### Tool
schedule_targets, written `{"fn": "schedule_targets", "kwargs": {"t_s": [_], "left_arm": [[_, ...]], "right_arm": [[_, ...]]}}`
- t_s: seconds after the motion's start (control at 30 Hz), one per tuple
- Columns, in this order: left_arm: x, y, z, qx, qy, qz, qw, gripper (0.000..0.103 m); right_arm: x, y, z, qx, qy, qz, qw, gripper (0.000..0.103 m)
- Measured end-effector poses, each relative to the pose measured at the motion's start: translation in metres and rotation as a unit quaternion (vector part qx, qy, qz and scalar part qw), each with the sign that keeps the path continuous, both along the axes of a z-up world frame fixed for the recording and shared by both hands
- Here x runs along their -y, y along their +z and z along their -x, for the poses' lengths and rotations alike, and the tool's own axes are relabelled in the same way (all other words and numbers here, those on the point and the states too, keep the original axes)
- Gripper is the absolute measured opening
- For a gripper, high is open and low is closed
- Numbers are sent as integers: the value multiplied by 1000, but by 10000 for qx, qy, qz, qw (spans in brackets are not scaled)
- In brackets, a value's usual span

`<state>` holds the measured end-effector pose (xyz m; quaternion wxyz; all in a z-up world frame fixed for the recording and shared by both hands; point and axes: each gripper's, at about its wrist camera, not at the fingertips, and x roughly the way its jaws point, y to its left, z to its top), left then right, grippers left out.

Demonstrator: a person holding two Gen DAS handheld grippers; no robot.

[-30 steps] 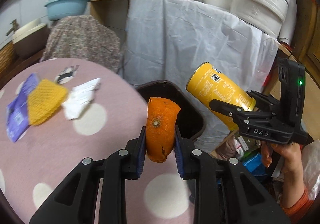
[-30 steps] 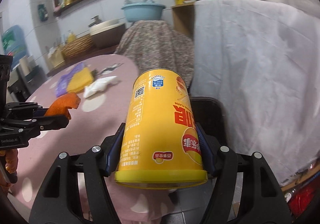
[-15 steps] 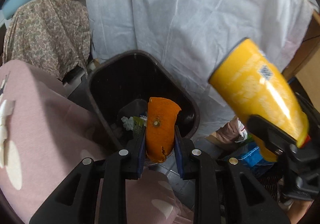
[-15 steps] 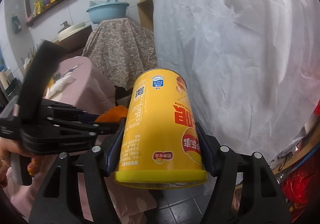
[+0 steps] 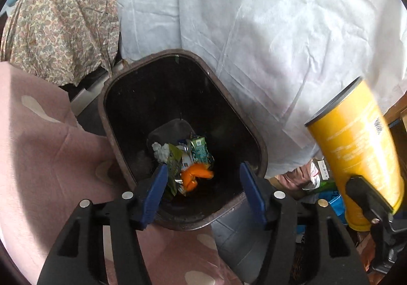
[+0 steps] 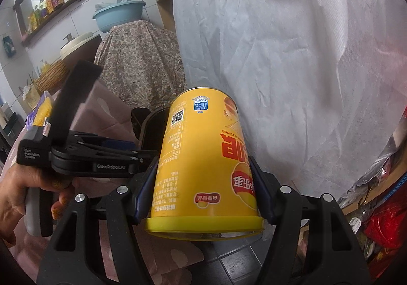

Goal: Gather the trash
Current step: 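Open both tools to drop the orange peel and chip can into the bin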

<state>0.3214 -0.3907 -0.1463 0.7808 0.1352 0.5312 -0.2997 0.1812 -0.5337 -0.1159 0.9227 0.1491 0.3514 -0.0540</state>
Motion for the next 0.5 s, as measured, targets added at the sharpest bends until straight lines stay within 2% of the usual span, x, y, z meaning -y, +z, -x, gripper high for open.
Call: {"fn": "schedule_targets", "kwargs": {"t_s": [0.23, 0.5], "left_arm": [[-23, 32, 14, 565, -12, 191, 9982, 63], [-67, 71, 33, 902, 90, 614, 9940, 71]], "right_arm": [[-10, -8, -13, -106, 153, 15, 9998, 67], [-37, -27, -55, -555, 780, 21, 9954, 67]]}}
